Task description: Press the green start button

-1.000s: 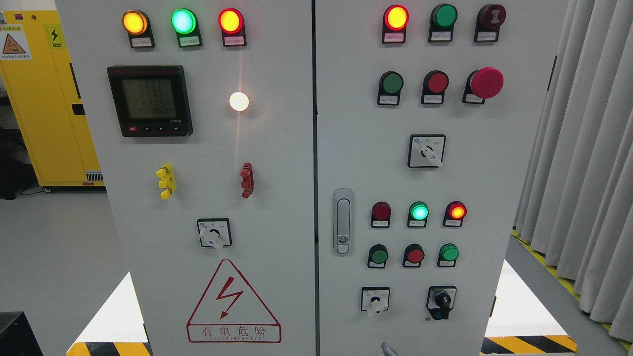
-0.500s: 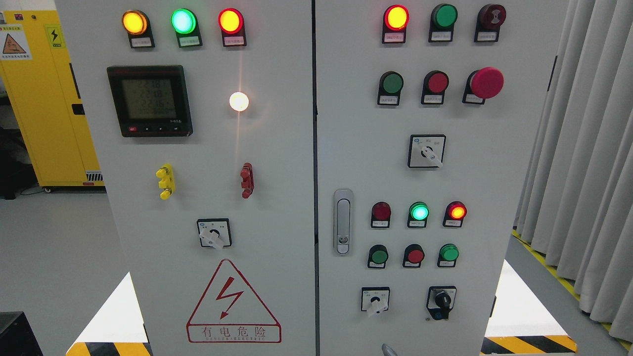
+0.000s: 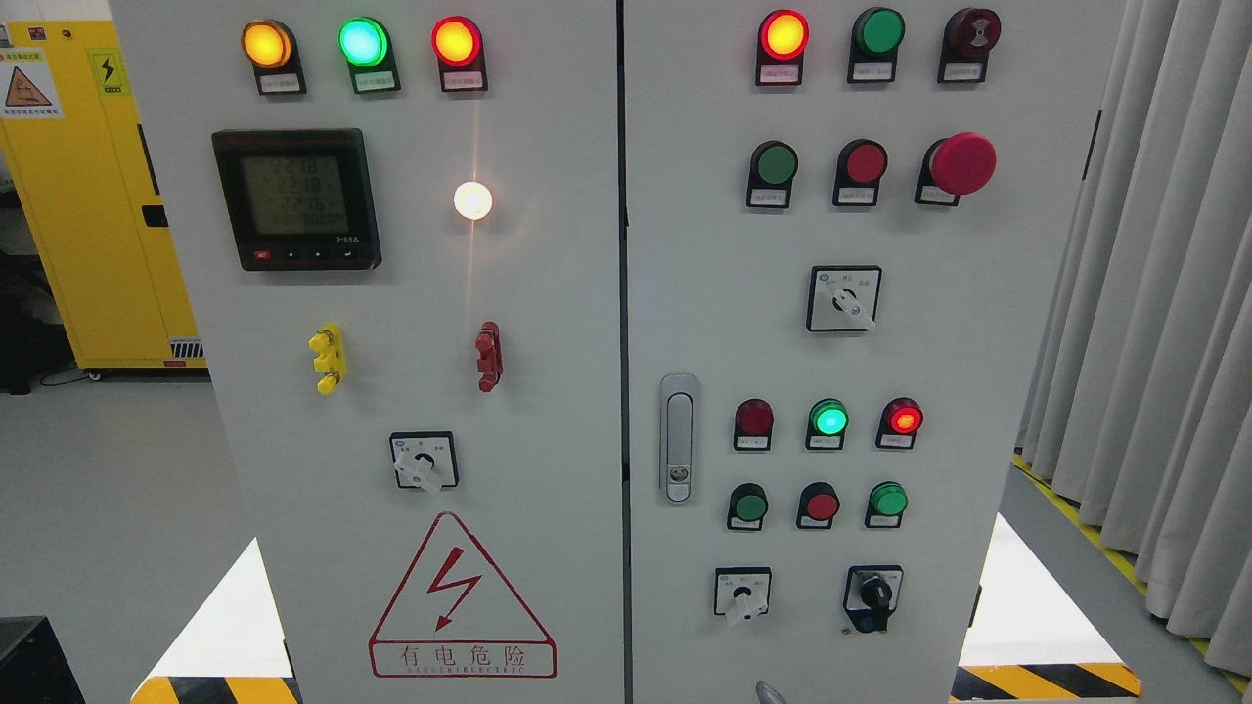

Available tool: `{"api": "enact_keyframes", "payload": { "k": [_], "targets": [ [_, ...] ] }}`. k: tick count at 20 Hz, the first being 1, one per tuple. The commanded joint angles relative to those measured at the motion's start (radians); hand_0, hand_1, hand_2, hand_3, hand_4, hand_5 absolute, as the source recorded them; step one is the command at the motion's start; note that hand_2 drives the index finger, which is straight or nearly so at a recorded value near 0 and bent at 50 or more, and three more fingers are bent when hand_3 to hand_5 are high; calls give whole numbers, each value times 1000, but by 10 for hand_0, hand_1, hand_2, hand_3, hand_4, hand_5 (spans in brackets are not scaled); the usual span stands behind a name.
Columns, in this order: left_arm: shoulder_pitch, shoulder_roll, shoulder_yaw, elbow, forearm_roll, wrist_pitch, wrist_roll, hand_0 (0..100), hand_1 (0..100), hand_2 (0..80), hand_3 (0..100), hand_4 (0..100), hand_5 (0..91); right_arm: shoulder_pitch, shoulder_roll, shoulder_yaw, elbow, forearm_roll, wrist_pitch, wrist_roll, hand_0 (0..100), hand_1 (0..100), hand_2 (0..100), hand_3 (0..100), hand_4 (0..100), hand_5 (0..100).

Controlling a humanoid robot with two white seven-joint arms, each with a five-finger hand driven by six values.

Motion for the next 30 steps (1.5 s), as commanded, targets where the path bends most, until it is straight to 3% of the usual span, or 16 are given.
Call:
{"api": "enact_keyframes", "payload": {
  "k": [1,4,7,8,9,11,13,19,27,30],
  "targets": [
    [-1,0,0,0,0,0,2,120,556,0,0,0,0,-5,-3,-8,-2,11,3,1,412,613,0,0,0,0],
    [0,0,0,0,0,0,0,120,556,0,0,0,0,-13,-3,-27,-11,80,4,1,340,649,0,22,0,0],
    [-1,0,0,0,0,0,0,120,556,0,0,0,0,-14,-3,-74,-31,294,4,-46,324,689,0,125,73,18],
    [0,0,0,0,0,0,0,120,556,0,0,0,0,-18,-3,-91,-33,360,4,-66,440,769,0,453,560,563],
    [0,-1,0,0,0,0,0,120,556,0,0,0,0,-24,-3,-105,-33,418,3,-86,443,777,0,513,624,644],
    [0,0,0,0,0,0,2,120,556,0,0,0,0,-31,-3,-123,-40,495,3,-115,466,808,0,745,835,818],
    [0,0,0,0,0,0,0,120,556,0,0,0,0,-30,-3,-139,-57,557,3,-118,473,836,0,831,921,953],
    [0,-1,0,0,0,0,2,120,556,0,0,0,0,-42,-6,-198,-131,844,4,-118,478,889,0,944,959,1000],
    [0,0,0,0,0,0,0,120,556,0,0,0,0,-169,-1,-226,-137,1066,24,-115,527,1000,0,993,1000,1000],
    [0,0,0,0,0,0,0,120,556,0,0,0,0,-212,-7,-234,-128,1101,76,-112,554,1000,0,996,1000,1000]
  ]
}}
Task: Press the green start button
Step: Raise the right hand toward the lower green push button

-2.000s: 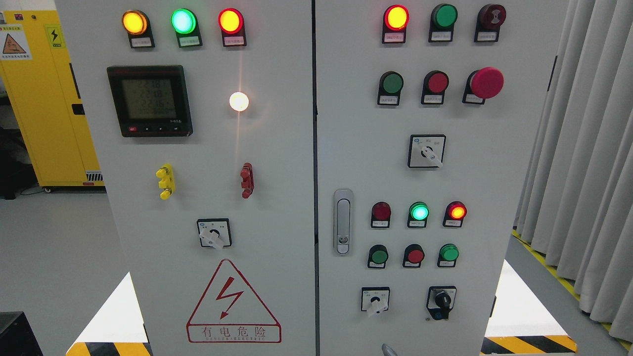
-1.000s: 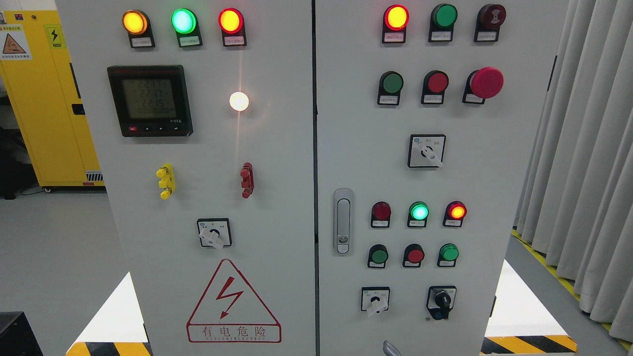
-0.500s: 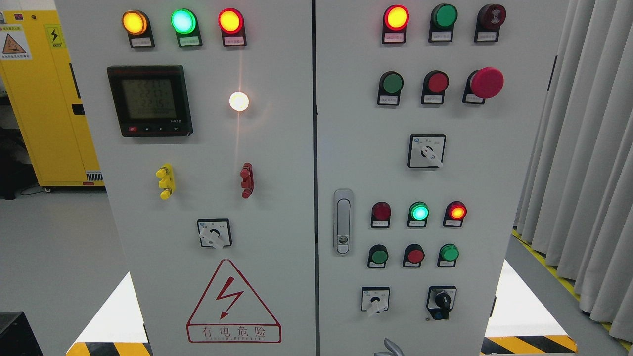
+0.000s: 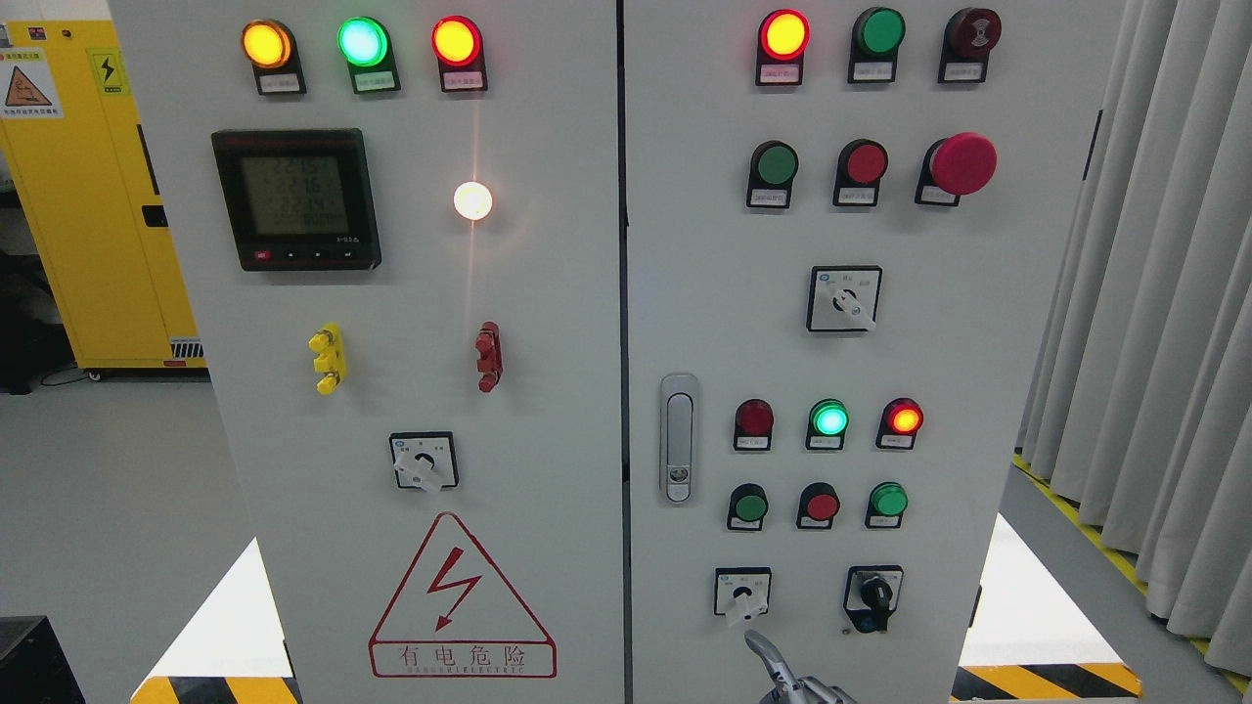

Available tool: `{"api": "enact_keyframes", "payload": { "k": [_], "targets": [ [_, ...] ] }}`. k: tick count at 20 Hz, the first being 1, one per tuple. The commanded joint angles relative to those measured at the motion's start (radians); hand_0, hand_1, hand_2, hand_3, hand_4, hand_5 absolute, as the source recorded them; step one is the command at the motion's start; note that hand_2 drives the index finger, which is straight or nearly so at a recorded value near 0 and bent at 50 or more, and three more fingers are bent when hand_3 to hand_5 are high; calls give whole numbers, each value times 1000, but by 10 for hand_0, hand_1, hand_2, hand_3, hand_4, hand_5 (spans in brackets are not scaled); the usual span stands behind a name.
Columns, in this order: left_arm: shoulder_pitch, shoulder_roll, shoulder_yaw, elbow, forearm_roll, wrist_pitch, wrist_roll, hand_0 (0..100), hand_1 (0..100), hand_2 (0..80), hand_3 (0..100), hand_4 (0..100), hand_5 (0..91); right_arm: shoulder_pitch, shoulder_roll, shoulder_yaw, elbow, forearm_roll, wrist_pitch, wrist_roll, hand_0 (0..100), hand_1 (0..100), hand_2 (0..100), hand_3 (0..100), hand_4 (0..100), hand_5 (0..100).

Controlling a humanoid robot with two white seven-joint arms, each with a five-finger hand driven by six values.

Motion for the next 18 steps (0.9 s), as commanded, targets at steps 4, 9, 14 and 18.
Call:
{"api": "enact_keyframes", "payload": {
  "k": [4,9,14,18],
  "targets": [
    [0,0,0,0,-1,0,-5,120,556,0,0,0,0,-150,-6,-56,22,135,54,10,566,1000,0,1000,1000,1000],
    [0,0,0,0,-1,0,-5,120,556,0,0,0,0,-198,-6,-56,58,147,74,17,589,1000,0,1000,1000,1000],
    [0,0,0,0,-1,0,-5,120,556,0,0,0,0,-218,-7,-54,61,147,88,41,622,1000,0,1000,1000,1000],
    [0,0,0,0,0,0,-5,120,556,0,0,0,0,-224,-7,-54,69,147,88,44,631,1000,0,1000,1000,1000]
  ]
}}
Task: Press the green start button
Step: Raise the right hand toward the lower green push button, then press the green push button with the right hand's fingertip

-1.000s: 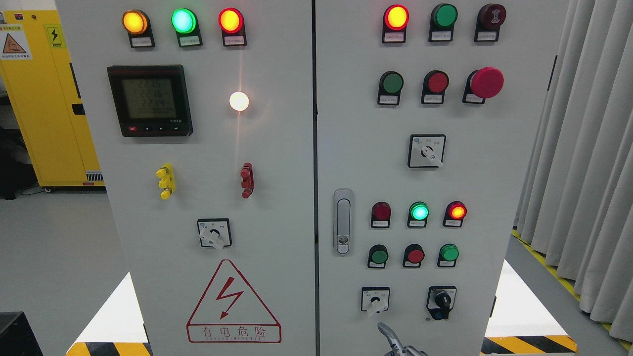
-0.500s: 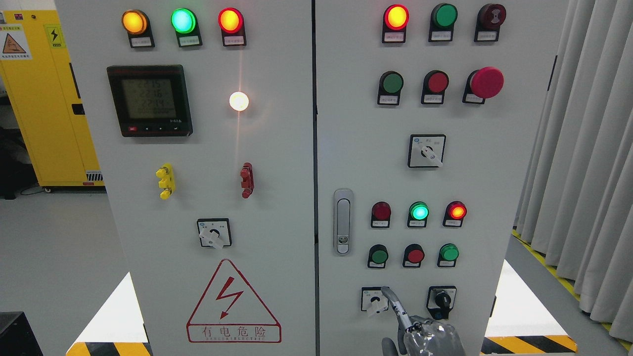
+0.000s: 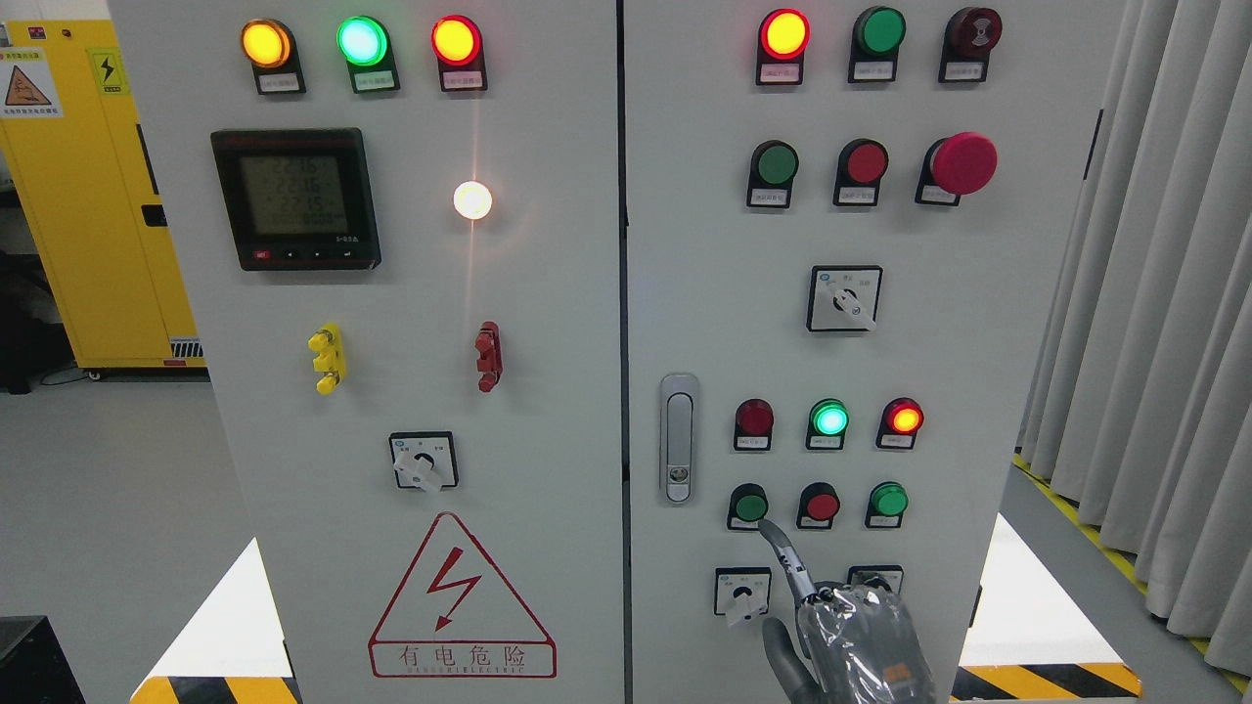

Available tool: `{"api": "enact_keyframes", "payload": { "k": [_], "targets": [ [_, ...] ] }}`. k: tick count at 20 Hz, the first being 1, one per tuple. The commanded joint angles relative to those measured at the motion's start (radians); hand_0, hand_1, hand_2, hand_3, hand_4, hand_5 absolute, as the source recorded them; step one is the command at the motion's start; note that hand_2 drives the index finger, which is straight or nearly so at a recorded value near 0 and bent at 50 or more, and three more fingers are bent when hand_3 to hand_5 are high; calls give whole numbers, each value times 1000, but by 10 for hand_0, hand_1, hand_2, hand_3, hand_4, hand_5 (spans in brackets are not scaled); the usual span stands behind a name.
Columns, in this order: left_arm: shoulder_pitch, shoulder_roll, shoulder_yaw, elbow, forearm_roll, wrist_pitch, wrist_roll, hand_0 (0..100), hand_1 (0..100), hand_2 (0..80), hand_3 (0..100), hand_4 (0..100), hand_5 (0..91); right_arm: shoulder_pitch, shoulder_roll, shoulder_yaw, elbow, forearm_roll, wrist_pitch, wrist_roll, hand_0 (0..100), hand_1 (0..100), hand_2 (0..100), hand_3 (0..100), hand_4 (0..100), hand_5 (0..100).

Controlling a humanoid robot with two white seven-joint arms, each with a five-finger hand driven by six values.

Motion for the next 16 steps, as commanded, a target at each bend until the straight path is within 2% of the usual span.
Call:
{"api": "enact_keyframes", "payload": {
  "k": [1,16],
  "targets": [
    [0,0,-1,0,0,0,-1,120,556,0,0,0,0,-25,-2,-21,32,6,2,8,632,1000,0,1000,1000,1000],
    [0,0,-1,0,0,0,-1,120,556,0,0,0,0,-33,-4,-19,55,6,2,16,668,1000,0,1000,1000,1000]
  ]
}}
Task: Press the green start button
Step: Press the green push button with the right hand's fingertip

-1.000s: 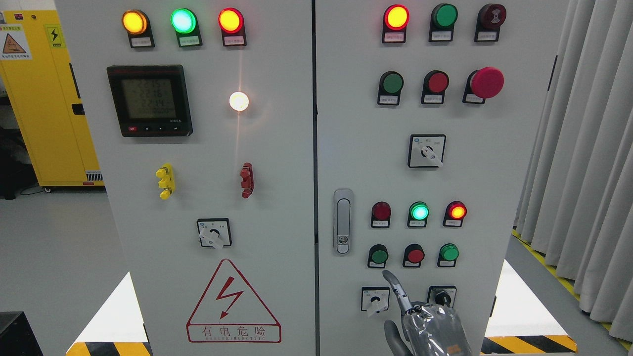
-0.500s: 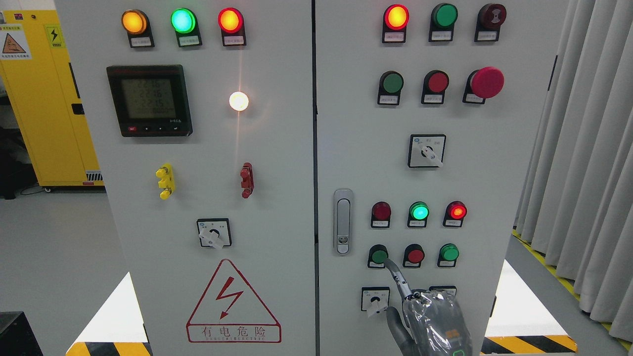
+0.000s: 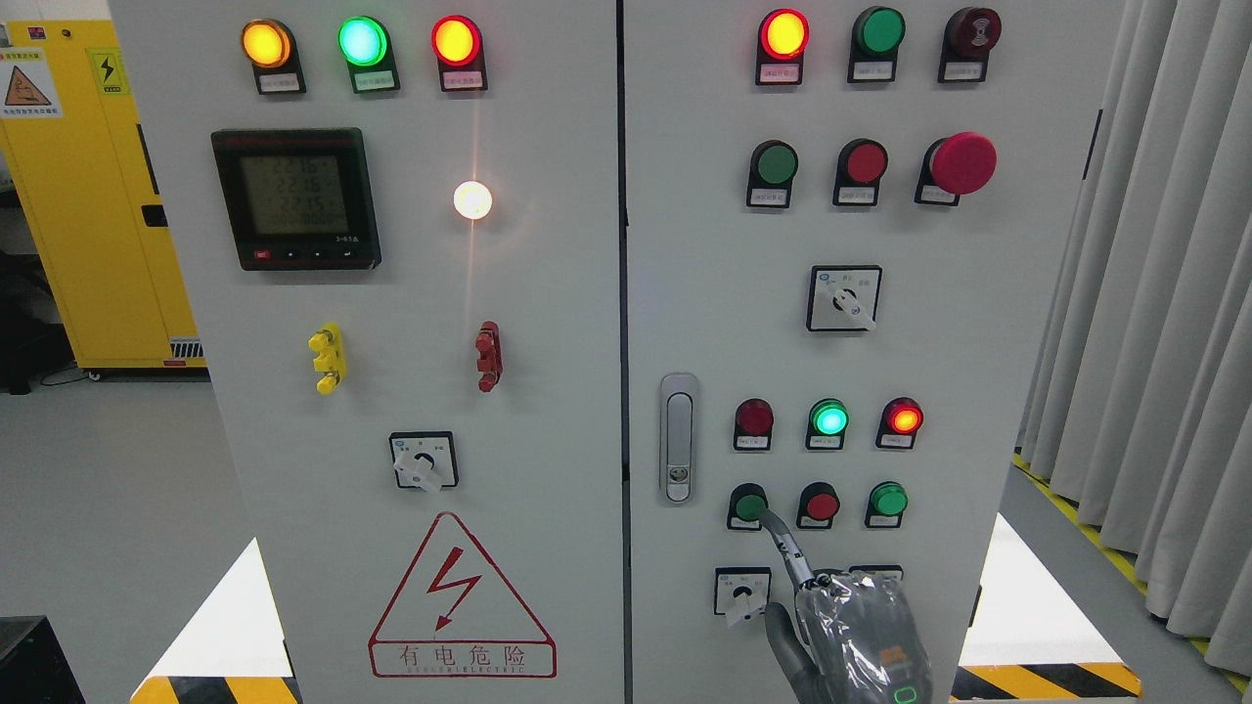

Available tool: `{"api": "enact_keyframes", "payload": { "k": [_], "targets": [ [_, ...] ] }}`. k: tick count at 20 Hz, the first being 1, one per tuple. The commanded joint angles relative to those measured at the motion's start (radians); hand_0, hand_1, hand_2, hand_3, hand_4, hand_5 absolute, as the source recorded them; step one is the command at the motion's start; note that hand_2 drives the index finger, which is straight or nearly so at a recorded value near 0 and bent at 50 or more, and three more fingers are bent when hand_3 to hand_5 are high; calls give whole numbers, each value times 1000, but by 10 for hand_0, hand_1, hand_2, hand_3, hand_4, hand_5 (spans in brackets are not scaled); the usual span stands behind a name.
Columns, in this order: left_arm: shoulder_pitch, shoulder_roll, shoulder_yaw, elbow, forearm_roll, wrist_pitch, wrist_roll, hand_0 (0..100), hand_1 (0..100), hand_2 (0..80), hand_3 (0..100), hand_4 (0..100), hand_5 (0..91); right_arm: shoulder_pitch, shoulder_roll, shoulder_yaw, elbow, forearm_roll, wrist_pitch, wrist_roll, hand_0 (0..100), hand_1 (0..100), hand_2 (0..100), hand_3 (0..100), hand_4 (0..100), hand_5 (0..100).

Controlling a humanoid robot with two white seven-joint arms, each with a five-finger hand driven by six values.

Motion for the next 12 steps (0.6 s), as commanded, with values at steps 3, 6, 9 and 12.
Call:
{"api": "enact_keyframes", "payload": {
  "k": [3,6,9,12],
  "targets": [
    [0,0,-1,0,1,0,0,120,556,0,0,0,0,-13,0,-13,29,0,1,1,670,1000,0,1000,1000,1000],
    [0,0,0,0,1,0,0,120,556,0,0,0,0,-26,0,-11,43,0,1,1,674,1000,0,1000,1000,1000],
    [0,0,0,0,1,0,0,120,556,0,0,0,0,-27,0,-10,55,0,1,1,676,1000,0,1000,1000,1000],
    [0,0,0,0,-1,0,1,120,556,0,0,0,0,-32,0,-8,71,0,2,1,674,1000,0,1000,1000,1000]
  ]
}}
